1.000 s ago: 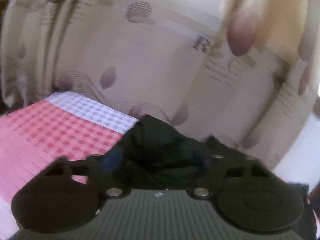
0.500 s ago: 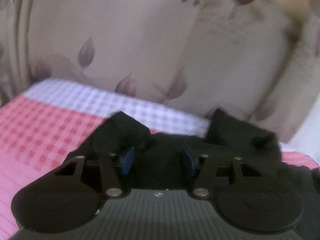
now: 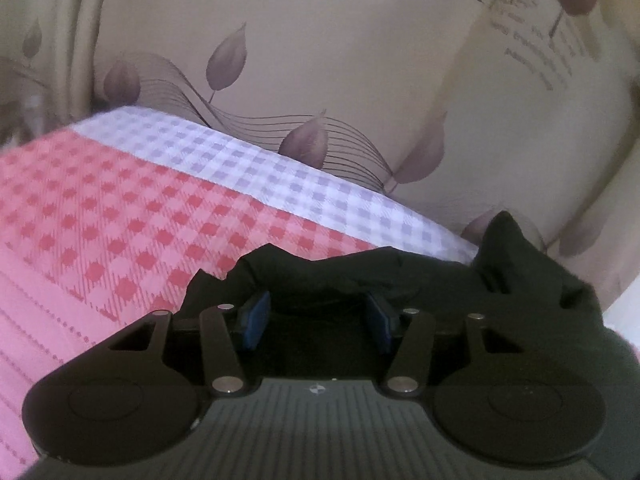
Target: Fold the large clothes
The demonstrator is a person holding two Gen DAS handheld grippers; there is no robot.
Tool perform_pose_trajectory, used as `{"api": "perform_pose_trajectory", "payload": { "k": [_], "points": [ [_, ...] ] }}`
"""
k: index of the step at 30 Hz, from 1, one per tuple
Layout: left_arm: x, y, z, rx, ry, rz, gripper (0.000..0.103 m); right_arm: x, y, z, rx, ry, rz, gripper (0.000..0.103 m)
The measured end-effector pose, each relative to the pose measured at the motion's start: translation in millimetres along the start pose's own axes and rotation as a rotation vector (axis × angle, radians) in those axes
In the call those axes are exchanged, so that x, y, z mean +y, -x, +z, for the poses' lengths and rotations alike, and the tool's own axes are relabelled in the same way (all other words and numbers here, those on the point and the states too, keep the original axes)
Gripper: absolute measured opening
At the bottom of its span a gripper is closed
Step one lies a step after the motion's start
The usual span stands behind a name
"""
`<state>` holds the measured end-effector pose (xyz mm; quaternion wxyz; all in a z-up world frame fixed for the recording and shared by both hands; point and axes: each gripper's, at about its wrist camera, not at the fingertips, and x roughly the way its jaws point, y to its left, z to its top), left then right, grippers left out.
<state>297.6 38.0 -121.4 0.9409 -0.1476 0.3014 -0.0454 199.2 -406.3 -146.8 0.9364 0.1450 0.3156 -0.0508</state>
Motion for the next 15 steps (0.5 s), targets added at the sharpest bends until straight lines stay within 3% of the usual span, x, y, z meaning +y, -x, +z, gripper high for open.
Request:
{"api": "perform_pose_trajectory", "payload": {
  "k": [8, 15],
  "points": [
    [17.7, -2.1, -4.2, -0.016, 0.054, -0.049, 0.047, 0.8, -3.0, -1.4, 0.005, 0.029, -0.006, 0.045],
    [17.4, -2.4, -3.7, -0.01, 0.059, -0.041, 0.046, 3.6, -5.9, -1.8, 0.007, 0.057, -0.028, 0.045]
  ]
}}
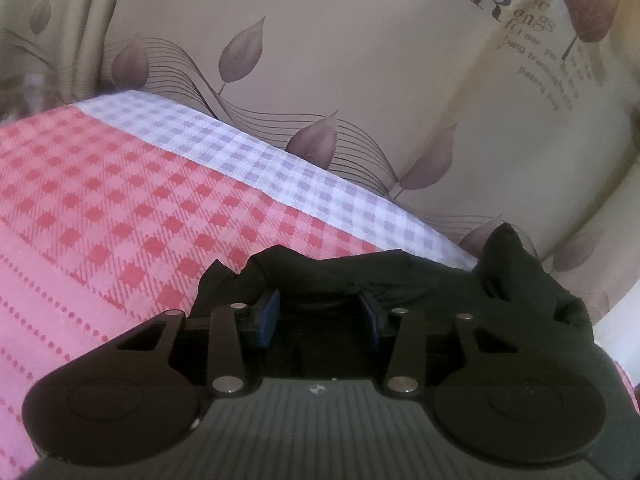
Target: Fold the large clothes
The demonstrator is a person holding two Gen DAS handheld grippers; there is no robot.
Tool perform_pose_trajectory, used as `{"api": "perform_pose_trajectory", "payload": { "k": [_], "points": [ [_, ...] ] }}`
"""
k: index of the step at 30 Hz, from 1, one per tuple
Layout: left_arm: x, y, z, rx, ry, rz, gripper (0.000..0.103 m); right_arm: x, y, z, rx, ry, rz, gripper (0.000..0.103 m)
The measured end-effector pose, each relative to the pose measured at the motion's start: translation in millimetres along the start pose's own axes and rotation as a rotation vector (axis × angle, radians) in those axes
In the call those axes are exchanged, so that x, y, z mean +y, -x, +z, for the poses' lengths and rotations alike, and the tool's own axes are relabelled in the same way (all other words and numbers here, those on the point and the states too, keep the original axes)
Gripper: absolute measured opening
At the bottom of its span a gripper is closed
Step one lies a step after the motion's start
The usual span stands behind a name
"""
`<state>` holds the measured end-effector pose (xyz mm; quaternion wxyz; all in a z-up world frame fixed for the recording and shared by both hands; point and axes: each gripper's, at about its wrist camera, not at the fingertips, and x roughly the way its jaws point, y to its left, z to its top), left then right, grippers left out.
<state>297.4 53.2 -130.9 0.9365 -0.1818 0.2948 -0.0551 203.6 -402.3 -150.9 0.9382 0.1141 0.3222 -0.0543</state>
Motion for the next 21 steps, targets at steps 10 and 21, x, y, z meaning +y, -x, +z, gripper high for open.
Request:
{"api": "perform_pose_trajectory", "payload": {
  "k": [10, 21],
  "points": [
    [-4.1, 1.2, -0.7, -0.005, -0.027, 0.022, 0.046, 3.8, 1.7, 4.9, 0.018, 0.011, -0.013, 0.047],
    [-4.2, 1.5, -1.1, -0.005, -0.05, 0.022, 0.047, 43.1, 54.1, 14.2, -0.113, 0.059, -0.106, 0.071]
  ]
}}
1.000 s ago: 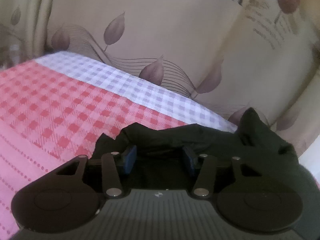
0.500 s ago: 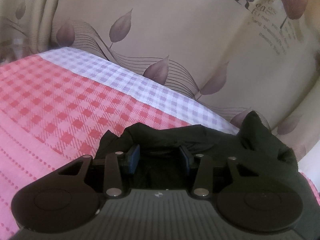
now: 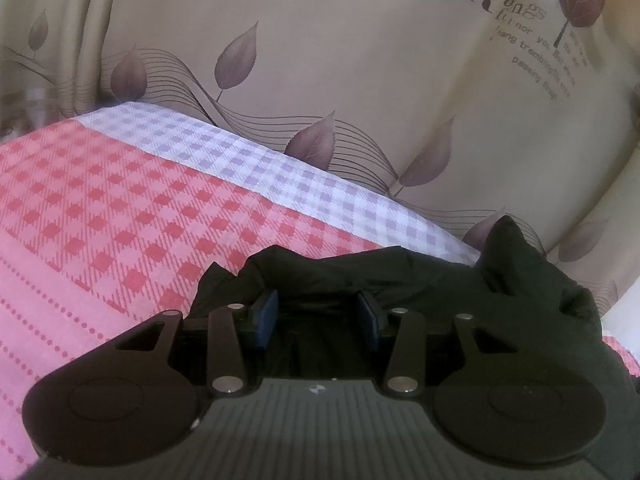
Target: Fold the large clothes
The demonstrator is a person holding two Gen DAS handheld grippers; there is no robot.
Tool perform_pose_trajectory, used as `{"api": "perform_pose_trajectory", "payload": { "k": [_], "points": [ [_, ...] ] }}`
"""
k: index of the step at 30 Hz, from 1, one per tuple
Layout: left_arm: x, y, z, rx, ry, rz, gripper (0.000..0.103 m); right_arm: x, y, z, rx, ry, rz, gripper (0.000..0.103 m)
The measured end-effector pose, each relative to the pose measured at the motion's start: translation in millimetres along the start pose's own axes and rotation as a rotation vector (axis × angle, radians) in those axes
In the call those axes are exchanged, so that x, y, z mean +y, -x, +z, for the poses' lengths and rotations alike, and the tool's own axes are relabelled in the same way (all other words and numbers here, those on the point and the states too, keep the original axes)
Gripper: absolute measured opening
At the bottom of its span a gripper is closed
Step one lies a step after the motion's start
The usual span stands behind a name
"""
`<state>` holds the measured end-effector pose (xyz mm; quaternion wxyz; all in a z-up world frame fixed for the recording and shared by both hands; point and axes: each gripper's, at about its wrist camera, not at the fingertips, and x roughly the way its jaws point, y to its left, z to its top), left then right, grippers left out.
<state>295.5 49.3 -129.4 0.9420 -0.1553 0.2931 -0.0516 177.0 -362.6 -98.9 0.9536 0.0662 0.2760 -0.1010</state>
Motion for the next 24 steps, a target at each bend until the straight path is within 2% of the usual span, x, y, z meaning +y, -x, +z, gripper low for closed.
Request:
{"api": "perform_pose_trajectory", "payload": {
  "k": [3, 6, 8, 11, 12, 14, 16, 18, 24],
  "points": [
    [0.2, 0.2, -0.2, -0.001, -0.003, -0.006, 0.048, 26.2, 24.7, 3.0, -0.083, 0.017, 0.053, 0.077],
    [-0.3, 0.7, -0.6, -0.001, -0.006, -0.008, 0.05, 61.4, 38.5, 5.6, -0.136, 0.039, 0.181, 0.077],
    [-1.2, 0.7, -0.7, 0.0, -0.012, -0.01, 0.052, 85.0, 37.6, 6.9, -0.127, 0.067, 0.269, 0.077],
    [-3.1, 0.5, -1.0, 0.001, -0.024, -0.01, 0.055, 118.7, 27.4, 6.9, -0.092, 0.116, 0.354, 0.076],
    [-3.1, 0.5, -1.1, 0.002, -0.027, -0.012, 0.055, 128.4, 23.4, 6.3, -0.077, 0.139, 0.366, 0.074],
    [-2.9, 0.8, -1.4, 0.004, -0.033, -0.019, 0.058, 148.7, 13.5, 3.8, -0.041, 0.189, 0.37, 0.044],
    [-2.8, 0.9, -1.7, 0.006, -0.037, -0.026, 0.06, 165.6, 4.0, -1.0, -0.024, 0.218, 0.367, 0.039],
    [-2.7, 0.2, -1.2, 0.01, -0.039, -0.032, 0.062, 174.5, -3.4, -4.1, -0.005, 0.219, 0.387, 0.039],
    [-4.0, 0.8, -1.2, 0.017, -0.061, -0.033, 0.066, 185.4, -31.1, -10.3, 0.066, 0.221, 0.361, 0.037]
  ]
}}
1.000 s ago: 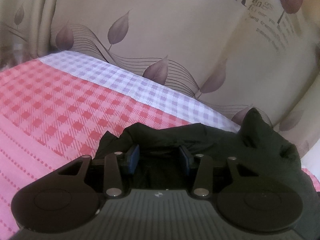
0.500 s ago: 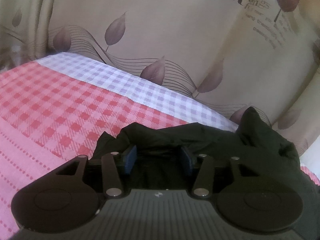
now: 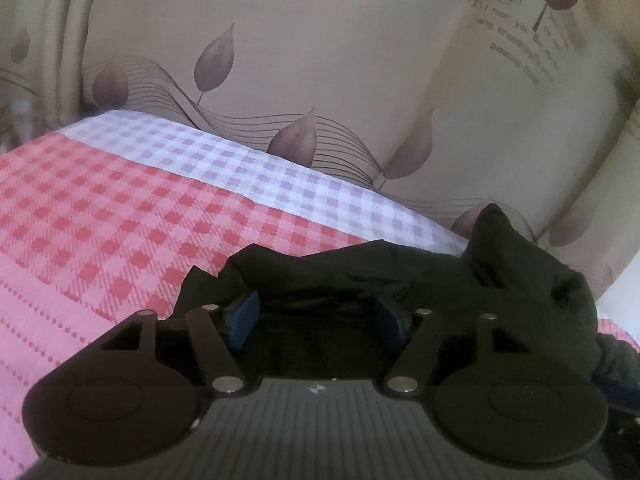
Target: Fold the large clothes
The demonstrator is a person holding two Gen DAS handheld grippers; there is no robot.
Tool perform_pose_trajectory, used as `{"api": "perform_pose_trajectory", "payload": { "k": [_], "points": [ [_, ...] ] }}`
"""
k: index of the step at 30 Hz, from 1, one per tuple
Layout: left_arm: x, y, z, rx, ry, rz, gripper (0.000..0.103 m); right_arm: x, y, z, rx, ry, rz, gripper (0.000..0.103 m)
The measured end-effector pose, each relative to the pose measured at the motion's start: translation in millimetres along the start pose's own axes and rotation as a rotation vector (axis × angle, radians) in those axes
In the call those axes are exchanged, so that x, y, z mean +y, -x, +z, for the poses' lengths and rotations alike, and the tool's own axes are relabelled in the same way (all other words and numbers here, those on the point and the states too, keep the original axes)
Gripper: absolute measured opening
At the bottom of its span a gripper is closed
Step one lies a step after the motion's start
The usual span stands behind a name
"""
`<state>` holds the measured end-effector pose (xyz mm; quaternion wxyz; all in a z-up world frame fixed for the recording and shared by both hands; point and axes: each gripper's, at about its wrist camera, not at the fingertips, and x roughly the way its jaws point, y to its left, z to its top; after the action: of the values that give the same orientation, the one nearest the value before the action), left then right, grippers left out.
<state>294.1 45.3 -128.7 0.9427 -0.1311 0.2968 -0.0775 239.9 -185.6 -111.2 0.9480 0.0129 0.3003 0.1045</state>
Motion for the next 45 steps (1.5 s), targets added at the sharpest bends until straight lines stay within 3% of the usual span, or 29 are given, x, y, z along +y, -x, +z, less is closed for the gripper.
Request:
{"api": "perform_pose_trajectory", "payload": {
  "k": [10, 14, 20, 26, 31, 34, 39, 42, 45],
  "points": [
    [-3.3, 4.7, 2.8, 0.023, -0.04, -0.021, 0.077, -8.2, -18.7, -4.3, 0.085, -0.049, 0.038, 0.037],
    [2.3, 23.0, 14.8, 0.066, -0.081, -0.11, 0.09, -5.7, -22.4, -5.1, 0.094, -0.03, 0.035, 0.037],
    [54.0, 45.7, 39.8, 0.113, -0.061, -0.191, 0.09, -10.1, -24.4, -7.2, 0.082, -0.046, 0.058, 0.037],
    [97.5, 38.6, 35.4, 0.213, -0.021, -0.351, 0.08, -11.2, -25.3, -8.7, 0.067, -0.049, 0.064, 0.037],
    [92.4, 23.9, 21.9, 0.294, -0.086, -0.474, 0.079, -11.0, -25.0, -10.8, 0.054, -0.044, 0.069, 0.037],
    [90.7, 17.8, 19.0, 0.316, -0.124, -0.548, 0.087, -11.0, -24.2, -11.6, 0.049, -0.046, 0.072, 0.037],
    [92.8, 7.6, 24.1, 0.359, -0.118, -0.61, 0.093, -10.1, -22.8, -13.8, 0.034, -0.048, 0.072, 0.037],
    [89.1, -3.4, 29.9, 0.425, -0.109, -0.675, 0.093, -9.9, -22.3, -15.7, 0.022, -0.049, 0.072, 0.038],
    [81.6, -13.2, 29.7, 0.437, -0.086, -0.703, 0.092, -10.6, -22.2, -17.0, 0.015, -0.051, 0.074, 0.038]
  ]
}}
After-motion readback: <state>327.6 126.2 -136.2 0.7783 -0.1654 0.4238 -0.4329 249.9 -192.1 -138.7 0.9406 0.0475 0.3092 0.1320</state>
